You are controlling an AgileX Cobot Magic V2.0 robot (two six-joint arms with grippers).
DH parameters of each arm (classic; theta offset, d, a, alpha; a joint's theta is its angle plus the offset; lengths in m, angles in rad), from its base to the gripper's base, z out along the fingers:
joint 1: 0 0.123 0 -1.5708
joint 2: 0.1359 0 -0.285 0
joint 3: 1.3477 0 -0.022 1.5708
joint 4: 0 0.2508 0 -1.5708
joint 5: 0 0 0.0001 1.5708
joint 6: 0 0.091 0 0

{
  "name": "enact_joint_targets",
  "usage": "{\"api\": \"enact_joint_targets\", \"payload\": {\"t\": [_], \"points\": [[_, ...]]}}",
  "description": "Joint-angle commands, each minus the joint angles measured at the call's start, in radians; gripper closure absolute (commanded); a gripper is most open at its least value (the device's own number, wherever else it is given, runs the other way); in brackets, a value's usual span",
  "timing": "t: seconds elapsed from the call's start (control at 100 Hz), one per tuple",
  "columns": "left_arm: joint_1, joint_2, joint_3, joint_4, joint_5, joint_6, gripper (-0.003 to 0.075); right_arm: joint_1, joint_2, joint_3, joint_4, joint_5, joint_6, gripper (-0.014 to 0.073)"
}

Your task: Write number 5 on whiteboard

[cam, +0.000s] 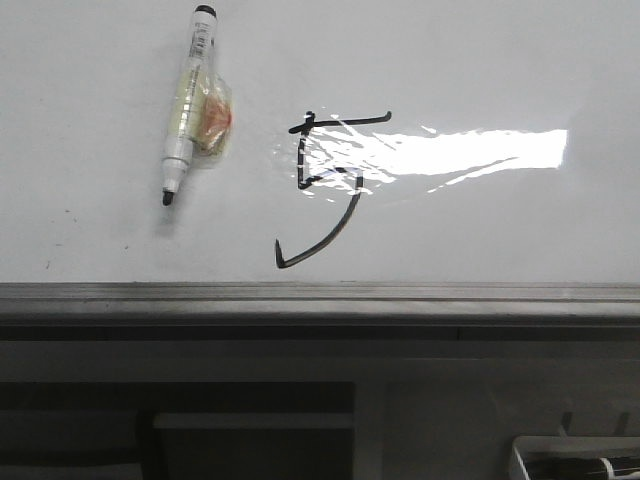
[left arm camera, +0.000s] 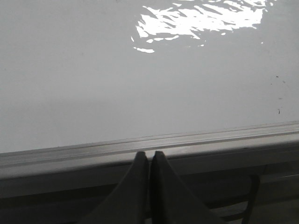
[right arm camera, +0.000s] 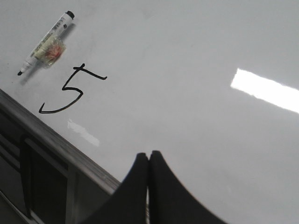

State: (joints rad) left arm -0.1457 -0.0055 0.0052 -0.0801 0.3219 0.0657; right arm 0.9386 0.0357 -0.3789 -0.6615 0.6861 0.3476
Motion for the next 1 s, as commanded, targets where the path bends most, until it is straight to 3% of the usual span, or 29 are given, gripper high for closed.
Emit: {"api": "enact_joint_targets", "payload": {"t": [0.0,0.62,0.75,0.84,0.99], "points": [[0.003,-0.024,0.016,-0.002,-0.070,-0.009,0.0741,-0.006,0.012,-0.025,-0.039,-0.061,-0.002,0.0655],[0.003,-0.024,0.016,-0.002,-0.070,-0.009,0.0741,-0.022,0.012,0.007,-0.062,-0.007,0.020,0.0655],[0.003,-0.024,0.016,-0.006,-0.070,-0.009,0.0741,-0.164,0.012,0.074,-0.027,-0.019,0.094,0.0655],[0.003,-0.024,0.016,-0.006,-0.070,-0.009,0.0741,-0.321,0.014,0.143,0.012,-0.135,0.087,0.0655],[0.003,-0.024,0.016,-0.006,-0.070,-0.009,0.0741,-0.611,0.014,0.293,0.330,-0.356,0.077,0.0655]]}}
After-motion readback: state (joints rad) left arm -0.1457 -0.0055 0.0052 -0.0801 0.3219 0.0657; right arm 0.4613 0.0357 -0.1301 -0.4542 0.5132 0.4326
